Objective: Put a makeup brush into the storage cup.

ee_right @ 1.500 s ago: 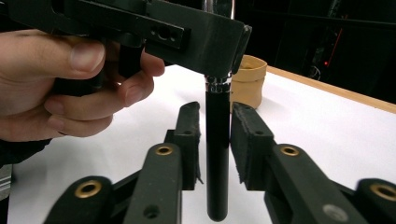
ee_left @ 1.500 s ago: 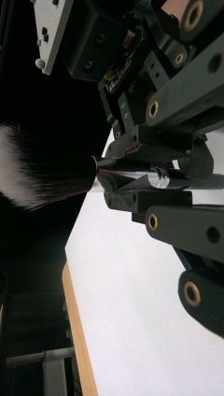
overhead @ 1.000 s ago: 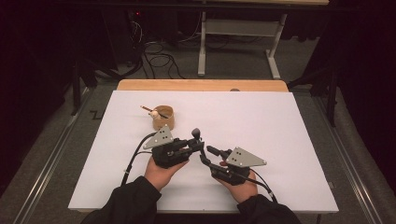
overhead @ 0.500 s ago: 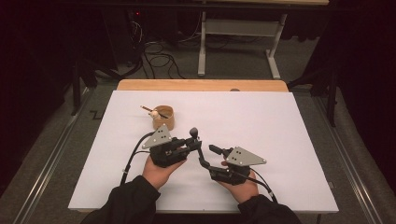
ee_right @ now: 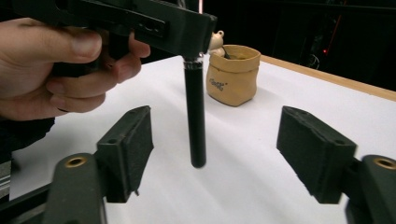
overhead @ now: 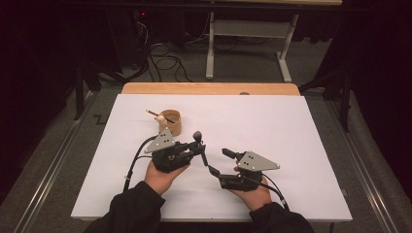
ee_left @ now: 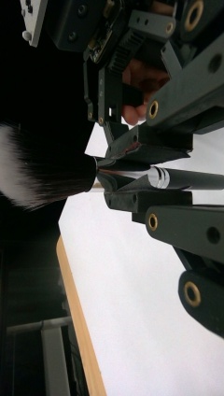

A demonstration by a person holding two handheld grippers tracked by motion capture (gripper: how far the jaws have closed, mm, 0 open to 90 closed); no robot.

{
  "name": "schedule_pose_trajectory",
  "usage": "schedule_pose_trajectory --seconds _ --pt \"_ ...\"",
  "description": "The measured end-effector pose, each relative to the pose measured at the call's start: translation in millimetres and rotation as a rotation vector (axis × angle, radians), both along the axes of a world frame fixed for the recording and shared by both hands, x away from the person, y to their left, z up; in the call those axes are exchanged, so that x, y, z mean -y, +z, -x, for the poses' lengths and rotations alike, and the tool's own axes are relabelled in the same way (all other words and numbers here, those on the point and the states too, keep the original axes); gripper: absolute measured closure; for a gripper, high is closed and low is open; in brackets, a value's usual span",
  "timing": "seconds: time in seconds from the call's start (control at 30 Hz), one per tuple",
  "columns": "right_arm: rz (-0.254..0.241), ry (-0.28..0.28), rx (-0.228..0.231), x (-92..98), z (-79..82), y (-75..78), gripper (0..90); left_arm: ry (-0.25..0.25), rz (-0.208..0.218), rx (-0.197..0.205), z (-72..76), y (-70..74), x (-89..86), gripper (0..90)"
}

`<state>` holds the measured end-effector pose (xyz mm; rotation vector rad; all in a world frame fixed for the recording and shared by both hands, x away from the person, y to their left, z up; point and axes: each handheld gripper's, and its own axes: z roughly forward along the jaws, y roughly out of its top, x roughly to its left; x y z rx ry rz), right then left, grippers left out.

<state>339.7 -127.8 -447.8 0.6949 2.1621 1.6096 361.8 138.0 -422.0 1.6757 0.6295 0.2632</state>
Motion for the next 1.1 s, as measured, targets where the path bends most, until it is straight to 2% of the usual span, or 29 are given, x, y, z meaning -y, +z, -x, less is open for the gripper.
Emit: schedule_pose_trajectory --seconds 0.23,0.4,0.8,1.1 --pt "-0.010 -0.031 -0.008 9.2 -3.1 2.5 16.3 0.039 -0.016 0.016 -2.5 3.0 -11.6 77.2" --pt "-0.015 -0.052 -0.014 15.6 -4.8 3.5 13.6 0.069 -0.014 0.010 -6.6 4.9 -23.5 77.2" --pt "-0.001 -0.112 0.013 35.9 -6.5 6.0 1.9 0.132 0.015 -0.006 -13.5 7.8 -50.7 77.2" --pt "0.010 -0.143 0.019 53.3 -7.0 7.5 0.3 0.182 0.005 -0.008 -17.7 7.8 -66.0 77.2"
